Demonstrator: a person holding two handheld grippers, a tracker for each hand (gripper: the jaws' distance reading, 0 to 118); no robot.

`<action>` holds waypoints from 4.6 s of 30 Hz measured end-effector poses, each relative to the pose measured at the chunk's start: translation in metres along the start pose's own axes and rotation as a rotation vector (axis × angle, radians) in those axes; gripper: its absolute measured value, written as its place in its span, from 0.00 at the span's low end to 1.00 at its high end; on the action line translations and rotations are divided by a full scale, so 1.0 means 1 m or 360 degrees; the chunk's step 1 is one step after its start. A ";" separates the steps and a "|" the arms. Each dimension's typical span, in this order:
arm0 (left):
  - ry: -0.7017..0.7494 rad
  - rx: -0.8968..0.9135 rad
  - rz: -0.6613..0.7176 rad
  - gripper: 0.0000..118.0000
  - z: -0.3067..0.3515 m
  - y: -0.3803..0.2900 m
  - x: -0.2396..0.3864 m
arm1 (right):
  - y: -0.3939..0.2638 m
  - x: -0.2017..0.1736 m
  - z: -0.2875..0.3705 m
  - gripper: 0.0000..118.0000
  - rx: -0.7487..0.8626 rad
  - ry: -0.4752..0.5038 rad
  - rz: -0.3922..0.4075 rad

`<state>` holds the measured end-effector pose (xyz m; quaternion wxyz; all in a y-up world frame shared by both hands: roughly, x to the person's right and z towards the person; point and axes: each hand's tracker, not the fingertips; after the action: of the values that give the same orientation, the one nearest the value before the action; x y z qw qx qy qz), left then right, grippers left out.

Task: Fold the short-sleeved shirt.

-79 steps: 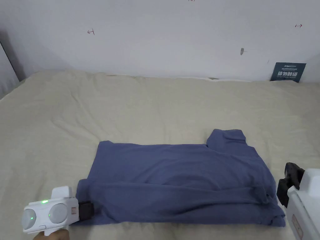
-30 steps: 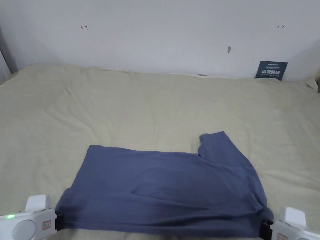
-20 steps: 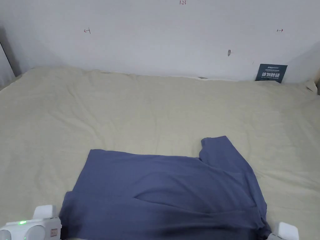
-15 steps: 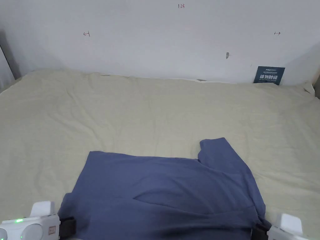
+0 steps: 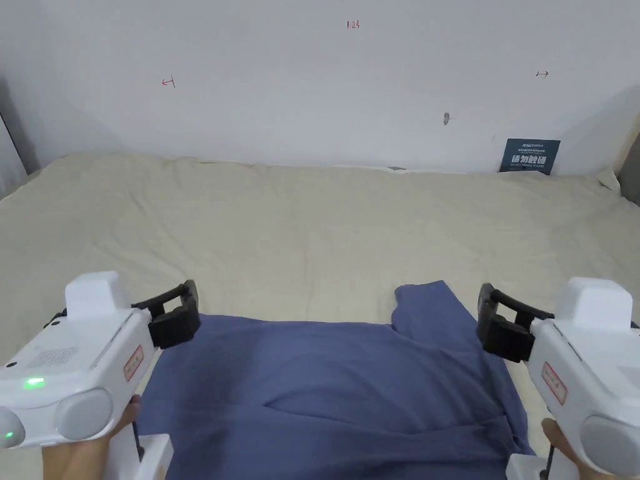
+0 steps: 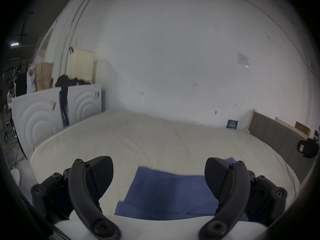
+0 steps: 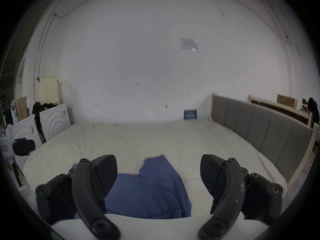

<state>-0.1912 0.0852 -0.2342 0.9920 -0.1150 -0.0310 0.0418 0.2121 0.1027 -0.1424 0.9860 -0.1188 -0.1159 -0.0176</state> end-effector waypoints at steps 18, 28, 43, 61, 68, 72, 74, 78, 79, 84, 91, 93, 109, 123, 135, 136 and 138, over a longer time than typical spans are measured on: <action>-0.0081 -0.0103 -0.0140 0.00 -0.039 -0.014 0.007 | -0.003 -0.021 -0.017 0.01 0.0136 -0.0017 0.0187; -0.0154 -0.0593 0.0028 0.00 -0.187 -0.019 -0.035 | -0.002 -0.028 -0.075 0.01 0.0051 -0.0020 0.0182; 0.0052 -0.1156 -0.0057 0.88 -0.347 -0.091 -0.065 | -0.036 -0.030 -0.169 0.01 -0.0255 -0.0113 0.0144; -0.0113 -0.0977 -0.0129 0.01 -0.311 -0.087 -0.036 | -0.086 0.065 -0.306 0.69 -0.0860 -0.0058 -0.0251; -0.0182 -0.0929 -0.0123 0.01 -0.293 -0.062 -0.038 | -0.125 0.070 -0.371 0.81 -0.1221 -0.0066 -0.0257; -0.0174 -0.0937 -0.0121 0.01 -0.291 -0.063 -0.041 | -0.136 0.048 -0.368 0.53 -0.1237 -0.0128 -0.0028; -0.0163 -0.0945 -0.0116 0.01 -0.288 -0.065 -0.044 | -0.137 0.058 -0.372 0.35 -0.1179 -0.0081 -0.0024; -0.0133 -0.0945 -0.0070 0.01 -0.282 -0.065 -0.048 | -0.134 0.052 -0.361 0.03 -0.1159 -0.0082 0.0103; -0.0126 -0.0942 -0.0056 0.01 -0.278 -0.065 -0.048 | -0.131 0.053 -0.356 0.03 -0.1141 -0.0076 0.0106; -0.0102 -0.0916 -0.0024 0.01 -0.255 -0.058 -0.052 | -0.098 0.063 -0.310 0.02 -0.0925 -0.0019 0.0048; -0.0090 -0.0839 0.0042 0.01 -0.197 -0.040 -0.067 | -0.036 0.055 -0.184 0.02 -0.0715 0.0155 -0.0063; -0.0081 -0.0831 0.0067 0.01 -0.182 -0.038 -0.075 | -0.033 0.060 -0.158 0.02 -0.0685 0.0180 -0.0081; -0.0006 -0.1110 -0.0108 0.01 -0.089 -0.138 -0.100 | -0.158 0.093 -0.062 0.02 -0.0984 0.0106 -0.0271; 0.0081 -0.1231 -0.0060 0.37 -0.076 -0.158 -0.092 | -0.177 0.092 -0.059 0.32 -0.1034 -0.0047 -0.0279; -0.0118 -0.0355 0.0000 0.97 -0.031 -0.019 -0.029 | -0.020 0.017 -0.011 0.87 -0.0146 0.0043 -0.0077; -0.0118 -0.0270 -0.0029 0.97 -0.025 -0.011 -0.021 | -0.012 0.009 -0.006 0.87 -0.0072 0.0034 -0.0053; -0.0109 -0.0118 -0.0034 0.97 -0.015 0.001 -0.009 | -0.003 -0.002 0.000 0.87 0.0043 0.0013 -0.0005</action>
<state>-0.1988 0.0814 -0.2497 0.9858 -0.1498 -0.0678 0.0339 0.2104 0.0998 -0.1424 0.9879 -0.1052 -0.1123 -0.0181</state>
